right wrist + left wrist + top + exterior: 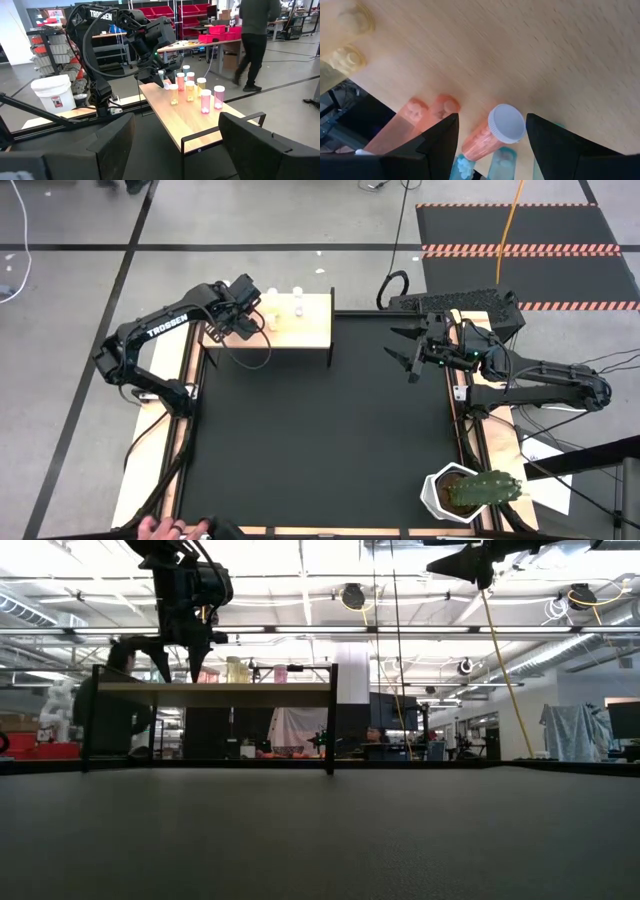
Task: Pick and place medicine bottles onto shelf by color
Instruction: Adjust the pill bottles on the shelf
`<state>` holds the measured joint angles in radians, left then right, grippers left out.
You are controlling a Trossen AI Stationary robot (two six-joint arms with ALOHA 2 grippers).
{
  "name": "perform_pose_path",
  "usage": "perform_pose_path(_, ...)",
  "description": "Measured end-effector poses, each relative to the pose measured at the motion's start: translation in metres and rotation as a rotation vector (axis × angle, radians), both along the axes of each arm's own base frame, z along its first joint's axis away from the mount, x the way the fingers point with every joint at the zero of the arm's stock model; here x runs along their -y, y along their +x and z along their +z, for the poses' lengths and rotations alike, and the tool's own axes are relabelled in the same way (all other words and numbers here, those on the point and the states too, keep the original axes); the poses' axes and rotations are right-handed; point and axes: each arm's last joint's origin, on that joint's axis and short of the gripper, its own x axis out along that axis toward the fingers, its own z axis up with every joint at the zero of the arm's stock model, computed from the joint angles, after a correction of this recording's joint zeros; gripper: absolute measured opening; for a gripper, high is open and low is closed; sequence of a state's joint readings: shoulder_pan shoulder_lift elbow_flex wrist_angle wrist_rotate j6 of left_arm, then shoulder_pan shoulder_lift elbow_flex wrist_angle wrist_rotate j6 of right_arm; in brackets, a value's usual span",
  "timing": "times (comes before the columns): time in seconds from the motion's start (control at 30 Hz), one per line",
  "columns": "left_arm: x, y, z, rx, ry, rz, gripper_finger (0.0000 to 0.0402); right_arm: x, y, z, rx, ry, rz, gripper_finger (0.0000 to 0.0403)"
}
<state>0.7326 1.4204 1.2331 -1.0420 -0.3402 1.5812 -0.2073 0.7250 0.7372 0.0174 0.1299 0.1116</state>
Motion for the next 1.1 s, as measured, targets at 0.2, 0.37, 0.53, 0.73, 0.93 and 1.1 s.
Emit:
perform_pose_path(0.2, 0.000, 0.000, 0.000, 0.028, -0.016, 0.022, 0.0232, 0.000, 0.000, 0.000, 0.001, 0.000, 0.000, 0.0283)
perform_pose_path(0.37, 0.003, 0.003, 0.000, 0.067, -0.034, 0.057, 0.0232, 0.000, 0.000, 0.000, 0.002, 0.005, 0.000, 0.0283)
perform_pose_path(0.53, 0.008, 0.007, -0.001, 0.099, -0.043, 0.096, 0.0232, 0.000, 0.000, 0.000, 0.003, 0.006, 0.000, 0.0283)
perform_pose_path(0.73, 0.015, 0.012, 0.000, 0.148, -0.001, 0.249, 0.0232, 0.000, 0.000, 0.000, 0.003, 0.007, 0.000, 0.0283)
perform_pose_path(0.93, 0.013, 0.007, -0.001, 0.189, -0.006, 0.416, 0.0232, 0.000, 0.000, 0.000, 0.004, 0.007, 0.000, 0.0283)
perform_pose_path(1.1, 0.008, 0.001, -0.001, 0.215, -0.002, 0.508, 0.0232, 0.000, 0.000, 0.000, 0.004, 0.007, 0.000, 0.0282)
